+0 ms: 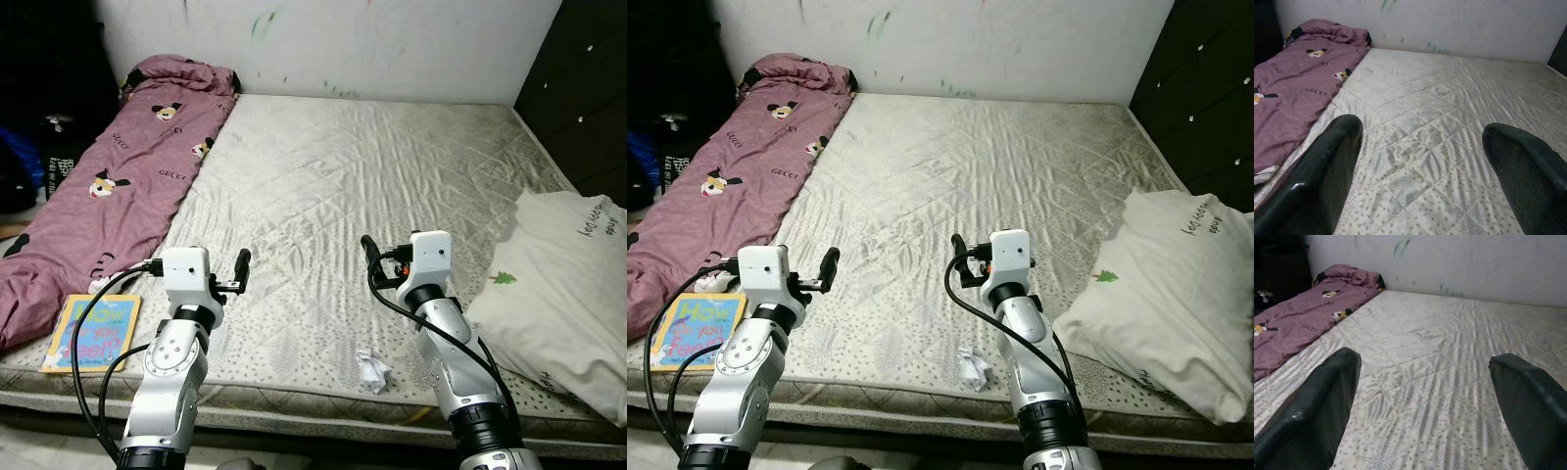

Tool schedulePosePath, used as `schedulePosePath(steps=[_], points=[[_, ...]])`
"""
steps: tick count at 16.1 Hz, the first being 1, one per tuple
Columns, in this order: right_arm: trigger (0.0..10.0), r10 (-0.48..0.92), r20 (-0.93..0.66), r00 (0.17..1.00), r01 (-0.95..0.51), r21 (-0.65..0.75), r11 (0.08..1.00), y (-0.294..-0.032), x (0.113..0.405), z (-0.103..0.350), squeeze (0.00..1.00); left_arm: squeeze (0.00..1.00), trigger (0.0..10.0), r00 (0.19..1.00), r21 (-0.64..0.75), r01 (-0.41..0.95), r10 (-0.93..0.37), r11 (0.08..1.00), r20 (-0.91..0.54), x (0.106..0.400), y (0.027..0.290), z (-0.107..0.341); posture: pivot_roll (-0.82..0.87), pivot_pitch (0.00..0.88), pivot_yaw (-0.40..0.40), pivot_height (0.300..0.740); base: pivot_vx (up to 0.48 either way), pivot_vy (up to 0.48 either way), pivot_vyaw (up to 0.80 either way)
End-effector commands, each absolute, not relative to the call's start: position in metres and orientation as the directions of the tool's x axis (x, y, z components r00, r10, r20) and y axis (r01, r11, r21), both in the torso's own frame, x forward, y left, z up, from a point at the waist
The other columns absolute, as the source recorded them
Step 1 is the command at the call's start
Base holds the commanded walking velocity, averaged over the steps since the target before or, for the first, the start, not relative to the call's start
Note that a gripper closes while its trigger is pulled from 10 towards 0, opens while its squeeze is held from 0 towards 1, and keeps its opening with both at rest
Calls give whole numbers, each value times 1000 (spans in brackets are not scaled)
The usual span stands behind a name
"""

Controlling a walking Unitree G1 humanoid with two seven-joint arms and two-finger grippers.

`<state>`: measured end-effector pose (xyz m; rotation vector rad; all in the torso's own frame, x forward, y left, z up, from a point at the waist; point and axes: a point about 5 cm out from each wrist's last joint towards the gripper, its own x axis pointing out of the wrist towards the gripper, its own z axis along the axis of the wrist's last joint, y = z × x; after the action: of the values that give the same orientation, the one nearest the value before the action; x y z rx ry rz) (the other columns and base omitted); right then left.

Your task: Clean up the room

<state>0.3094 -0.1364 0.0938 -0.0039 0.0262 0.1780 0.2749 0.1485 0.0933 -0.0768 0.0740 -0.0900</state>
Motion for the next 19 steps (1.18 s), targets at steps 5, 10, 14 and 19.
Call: schedulePosePath(steps=[5, 10, 14, 19], points=[[10000, 155, -32, 987, -153, 48, 987, -137, 311, 96, 0, 0, 10000, 992, -79, 87, -94, 993, -83, 276, 151, 93, 71, 0, 17, 740, 0, 0, 0], [10000, 133, -45, 990, -128, 98, 987, -141, 310, 94, 0, 0, 10000, 994, -87, 56, -64, 995, -91, 276, 155, 93, 68, 0, 22, 740, 0, 0, 0], [10000, 146, -45, 988, -141, 98, 985, -139, 310, 95, 0, 0, 10000, 994, -87, 56, -64, 995, -93, 277, 155, 93, 67, 2, 22, 740, 0, 0, 0], [10000, 150, -46, 988, -145, 100, 984, -138, 310, 95, 0, 0, 10000, 994, -86, 54, -62, 995, -94, 277, 155, 93, 67, 2, 22, 700, 0, 0, 0]])
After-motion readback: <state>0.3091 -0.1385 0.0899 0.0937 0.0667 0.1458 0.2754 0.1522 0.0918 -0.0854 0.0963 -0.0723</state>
